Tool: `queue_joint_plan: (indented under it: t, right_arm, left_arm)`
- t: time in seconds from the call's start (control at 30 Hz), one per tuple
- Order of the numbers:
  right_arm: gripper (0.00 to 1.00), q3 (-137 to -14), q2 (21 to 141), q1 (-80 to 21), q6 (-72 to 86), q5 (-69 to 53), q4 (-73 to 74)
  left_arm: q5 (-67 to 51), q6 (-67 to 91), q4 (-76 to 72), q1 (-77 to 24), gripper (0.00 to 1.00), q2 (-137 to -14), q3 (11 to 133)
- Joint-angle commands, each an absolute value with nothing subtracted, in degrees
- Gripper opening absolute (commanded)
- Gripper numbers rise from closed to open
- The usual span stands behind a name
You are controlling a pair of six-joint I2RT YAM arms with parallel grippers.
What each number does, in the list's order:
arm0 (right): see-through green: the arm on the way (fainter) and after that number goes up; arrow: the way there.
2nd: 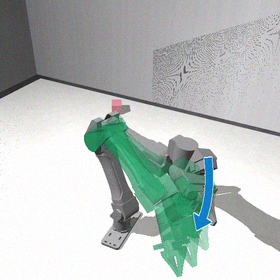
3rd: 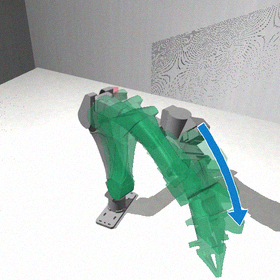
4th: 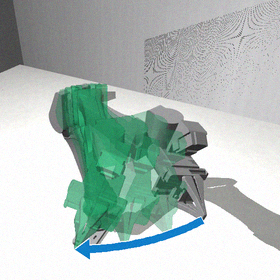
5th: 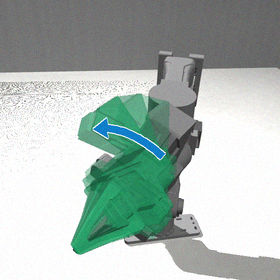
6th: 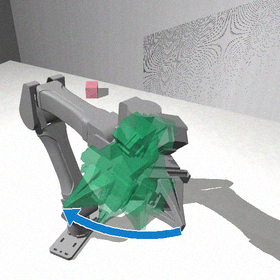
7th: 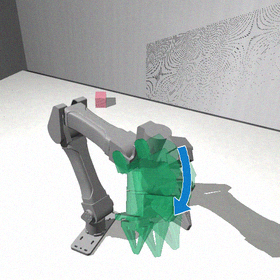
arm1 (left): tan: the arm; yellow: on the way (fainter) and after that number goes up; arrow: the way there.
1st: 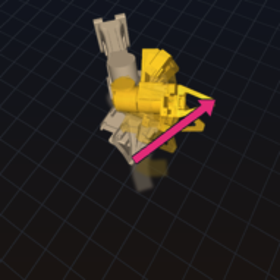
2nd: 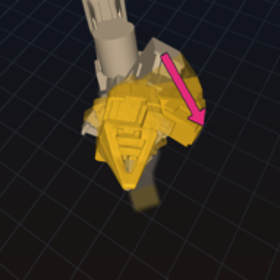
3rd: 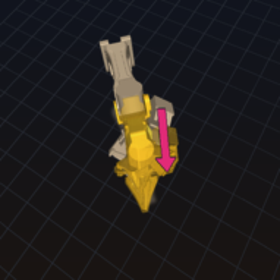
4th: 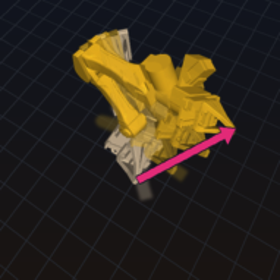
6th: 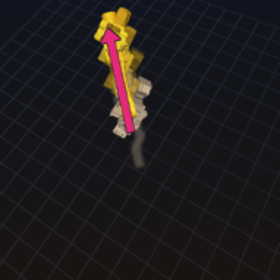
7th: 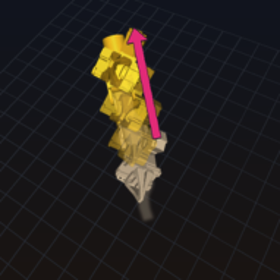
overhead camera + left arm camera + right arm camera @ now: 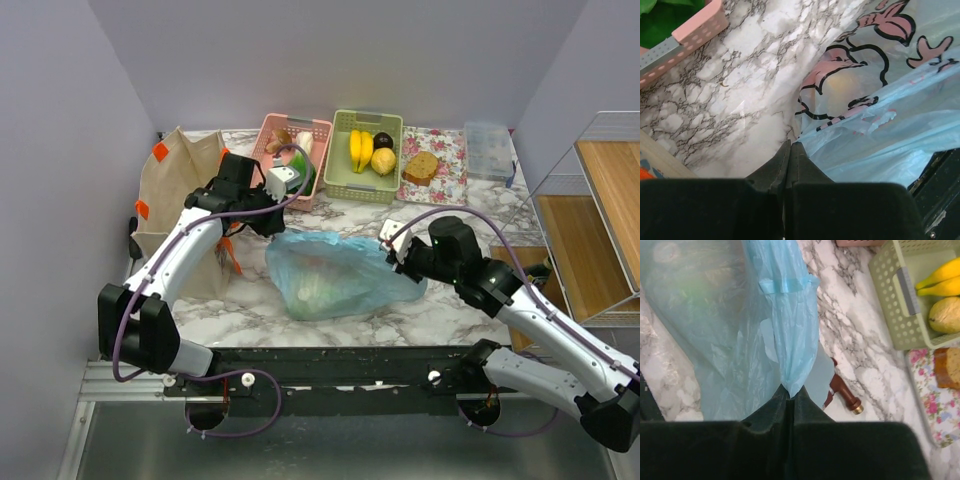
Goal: Untie the knot of the grocery bags and take out the mixed food
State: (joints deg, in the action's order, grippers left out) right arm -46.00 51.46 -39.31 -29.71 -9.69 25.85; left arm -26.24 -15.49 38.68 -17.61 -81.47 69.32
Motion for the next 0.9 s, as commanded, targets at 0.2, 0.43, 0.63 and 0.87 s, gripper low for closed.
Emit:
queue_joint_plan:
  t: [0.2, 0.43, 0.63, 0.87]
  right_arm:
    - [0.63, -56.2, 57.9, -38.8, -22.2, -14.4, 28.5]
    - [0.74, -60.3, 66.1, -38.8, -19.5, -16.6, 23.3]
    - [0.53, -63.2, 71.0, -38.8, -19.8, -17.2, 21.4]
    - [0.04, -67.2, 70.5, -38.8, -20.0, -13.5, 23.0]
  left_arm:
    - [-39.3, -19.8, 37.9, -17.4, 0.67, -72.2, 73.1]
    - [-45.0, -30.4, 43.5, -20.6, 0.88, -68.2, 75.6]
    - [-35.4, -35.9, 41.1, -29.1, 0.98, -67.9, 71.6]
    - [-26.0, -32.8, 45.0, -30.3, 0.46, -76.3, 77.5]
